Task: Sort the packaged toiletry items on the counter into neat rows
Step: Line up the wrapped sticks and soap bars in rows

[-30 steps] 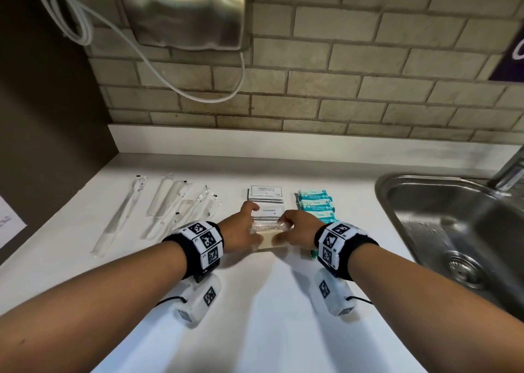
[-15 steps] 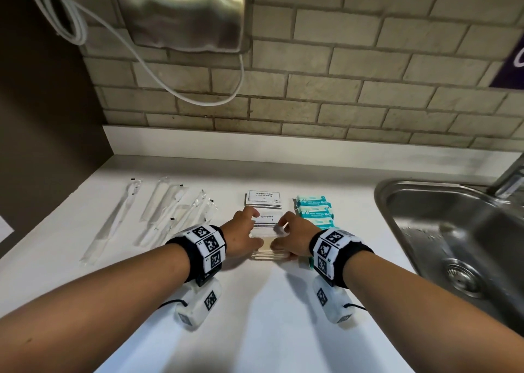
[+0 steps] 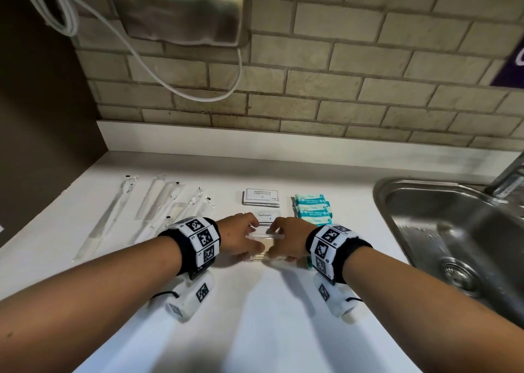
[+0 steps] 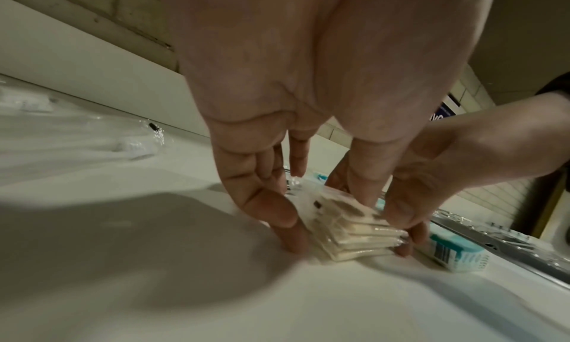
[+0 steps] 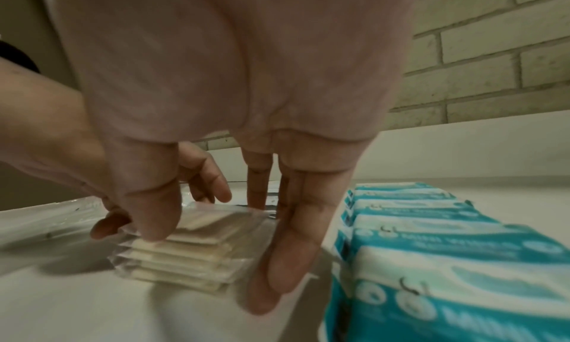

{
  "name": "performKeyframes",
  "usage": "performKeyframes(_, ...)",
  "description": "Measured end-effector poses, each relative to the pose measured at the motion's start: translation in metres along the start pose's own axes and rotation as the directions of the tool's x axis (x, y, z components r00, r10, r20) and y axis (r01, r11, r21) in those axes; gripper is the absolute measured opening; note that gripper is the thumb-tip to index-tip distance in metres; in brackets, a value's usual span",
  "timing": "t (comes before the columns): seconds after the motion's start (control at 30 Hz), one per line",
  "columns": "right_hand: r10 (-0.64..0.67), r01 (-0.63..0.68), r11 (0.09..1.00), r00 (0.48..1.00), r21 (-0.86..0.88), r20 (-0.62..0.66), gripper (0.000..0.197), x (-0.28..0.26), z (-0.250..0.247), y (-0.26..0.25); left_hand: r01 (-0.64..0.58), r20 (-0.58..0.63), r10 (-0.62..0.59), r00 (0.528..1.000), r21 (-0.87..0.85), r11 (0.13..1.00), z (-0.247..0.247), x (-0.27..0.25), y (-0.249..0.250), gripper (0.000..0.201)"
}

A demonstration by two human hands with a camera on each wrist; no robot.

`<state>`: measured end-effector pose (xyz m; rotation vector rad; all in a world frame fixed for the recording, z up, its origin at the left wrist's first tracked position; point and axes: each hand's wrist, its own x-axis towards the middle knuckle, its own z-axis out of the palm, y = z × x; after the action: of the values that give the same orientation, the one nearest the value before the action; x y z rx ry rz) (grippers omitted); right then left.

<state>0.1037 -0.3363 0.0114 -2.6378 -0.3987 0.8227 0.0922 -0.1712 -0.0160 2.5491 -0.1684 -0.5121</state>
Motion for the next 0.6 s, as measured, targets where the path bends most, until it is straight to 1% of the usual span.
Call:
performKeyframes(0.1, -0.037, 0.035, 0.991, 0.999, -0.132, -0.012, 0.071, -0.004, -0.001, -0.001, -0.022, 0.008, 0.022, 1.000, 0.026, 0.999, 0.001, -0.002, 0.000, 0.077)
performKeyframes(0.17, -0.059, 0.050, 0.971, 0.998, -0.233, -0.034, 0.074, -0.005, -0.001, -0.003, -0.026, -0.005, 0.026, 1.000, 0.082, 0.996, 0.002, -0.003, 0.001, 0.081)
performKeyframes(0.23, -0.070, 0.054, 0.958, 0.996, -0.283, -0.047, 0.071, -0.004, 0.001, -0.005, -0.029, -0.011, 0.032, 0.999, 0.175, 0.984, 0.004, -0.003, 0.004, 0.078)
performKeyframes(0.3, -0.076, 0.053, 0.950, 0.995, -0.307, -0.063, 0.064, -0.002, 0.004, -0.006, -0.030, -0.018, 0.035, 0.999, 0.232, 0.972, 0.006, -0.001, 0.008, 0.070)
performKeyframes(0.37, -0.082, 0.053, 0.947, 0.993, -0.316, -0.081, 0.060, -0.001, 0.007, -0.006, -0.033, -0.033, 0.042, 0.999, 0.238, 0.971, 0.007, 0.000, 0.009, 0.061)
performKeyframes(0.43, -0.090, 0.056, 0.947, 0.991, -0.316, -0.097, 0.060, -0.001, 0.010, -0.007, -0.041, -0.040, 0.053, 0.998, 0.242, 0.970, 0.009, -0.001, 0.009, 0.056)
performKeyframes(0.6, -0.090, 0.052, 0.940, 0.991, -0.337, -0.097, 0.063, -0.001, 0.011, -0.010, -0.061, -0.043, 0.073, 0.996, 0.238, 0.969, 0.009, -0.001, 0.008, 0.054)
